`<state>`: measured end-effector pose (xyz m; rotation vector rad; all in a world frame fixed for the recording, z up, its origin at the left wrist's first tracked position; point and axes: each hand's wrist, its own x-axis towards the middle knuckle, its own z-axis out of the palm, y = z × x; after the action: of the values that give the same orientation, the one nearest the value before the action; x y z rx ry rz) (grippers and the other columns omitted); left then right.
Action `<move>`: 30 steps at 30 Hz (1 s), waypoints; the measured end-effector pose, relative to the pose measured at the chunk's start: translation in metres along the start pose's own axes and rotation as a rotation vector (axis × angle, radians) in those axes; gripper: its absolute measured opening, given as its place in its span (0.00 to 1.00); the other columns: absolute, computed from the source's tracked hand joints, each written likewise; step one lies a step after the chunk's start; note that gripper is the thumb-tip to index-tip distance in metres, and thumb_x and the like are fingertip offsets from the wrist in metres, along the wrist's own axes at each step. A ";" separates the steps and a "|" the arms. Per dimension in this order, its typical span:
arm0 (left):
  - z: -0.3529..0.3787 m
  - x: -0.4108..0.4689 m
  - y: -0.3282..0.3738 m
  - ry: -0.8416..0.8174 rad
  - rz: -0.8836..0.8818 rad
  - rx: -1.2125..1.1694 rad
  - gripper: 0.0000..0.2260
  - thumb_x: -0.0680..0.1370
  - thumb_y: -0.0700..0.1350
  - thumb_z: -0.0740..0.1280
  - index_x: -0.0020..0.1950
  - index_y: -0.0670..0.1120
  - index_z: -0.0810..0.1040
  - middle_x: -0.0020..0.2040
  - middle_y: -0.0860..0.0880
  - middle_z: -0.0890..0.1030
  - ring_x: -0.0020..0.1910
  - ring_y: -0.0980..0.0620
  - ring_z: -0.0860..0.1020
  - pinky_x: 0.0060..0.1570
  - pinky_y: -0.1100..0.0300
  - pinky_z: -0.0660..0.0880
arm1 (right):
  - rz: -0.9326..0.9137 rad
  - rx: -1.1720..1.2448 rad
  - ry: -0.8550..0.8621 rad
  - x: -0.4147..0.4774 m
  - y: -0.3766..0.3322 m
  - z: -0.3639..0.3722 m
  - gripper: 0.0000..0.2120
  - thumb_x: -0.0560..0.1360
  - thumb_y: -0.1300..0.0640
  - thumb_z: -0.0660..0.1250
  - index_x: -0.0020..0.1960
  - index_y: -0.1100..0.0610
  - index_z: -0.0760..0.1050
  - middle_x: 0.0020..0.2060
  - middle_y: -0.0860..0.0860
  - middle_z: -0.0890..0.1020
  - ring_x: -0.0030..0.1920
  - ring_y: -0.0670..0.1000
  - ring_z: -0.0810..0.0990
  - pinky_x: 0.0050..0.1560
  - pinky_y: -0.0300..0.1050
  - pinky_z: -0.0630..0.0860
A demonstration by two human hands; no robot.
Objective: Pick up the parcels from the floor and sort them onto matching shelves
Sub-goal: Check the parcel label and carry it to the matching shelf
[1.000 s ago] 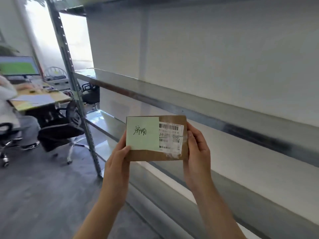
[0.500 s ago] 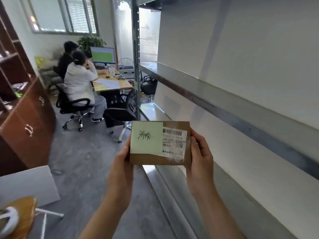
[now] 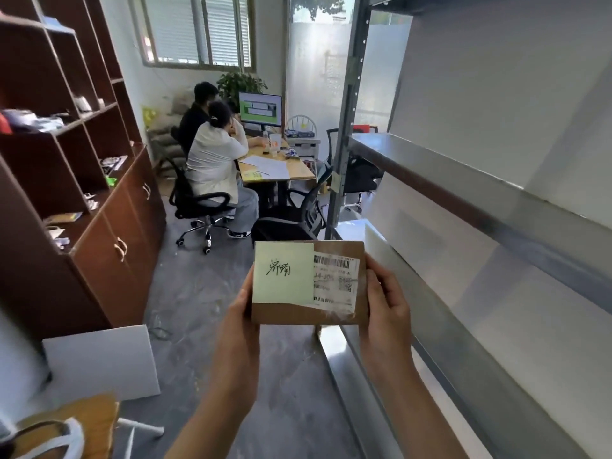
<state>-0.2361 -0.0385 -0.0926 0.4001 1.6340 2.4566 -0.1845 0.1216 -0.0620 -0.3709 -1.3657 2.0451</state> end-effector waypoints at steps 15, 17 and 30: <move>-0.068 0.159 0.006 0.051 0.019 0.007 0.20 0.87 0.47 0.49 0.75 0.54 0.73 0.67 0.56 0.82 0.69 0.59 0.77 0.73 0.54 0.66 | 0.043 -0.011 -0.016 0.130 0.070 0.108 0.13 0.83 0.59 0.59 0.59 0.51 0.81 0.54 0.56 0.85 0.61 0.62 0.81 0.62 0.69 0.75; -0.070 0.176 0.003 0.073 0.020 0.034 0.19 0.87 0.47 0.52 0.74 0.55 0.74 0.66 0.55 0.83 0.67 0.58 0.79 0.70 0.55 0.69 | 0.057 -0.024 -0.034 0.146 0.078 0.115 0.13 0.83 0.58 0.58 0.60 0.50 0.80 0.55 0.55 0.85 0.61 0.60 0.81 0.60 0.65 0.79; -0.053 0.351 -0.026 0.255 0.014 0.113 0.15 0.82 0.48 0.65 0.69 0.55 0.80 0.62 0.53 0.85 0.66 0.52 0.80 0.65 0.55 0.73 | 0.073 -0.017 -0.095 0.330 0.131 0.147 0.15 0.84 0.58 0.58 0.56 0.44 0.81 0.52 0.50 0.86 0.57 0.55 0.83 0.52 0.55 0.80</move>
<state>-0.5861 0.0239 -0.0896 0.1155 1.8790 2.5191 -0.5613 0.1967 -0.0807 -0.3392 -1.4466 2.1356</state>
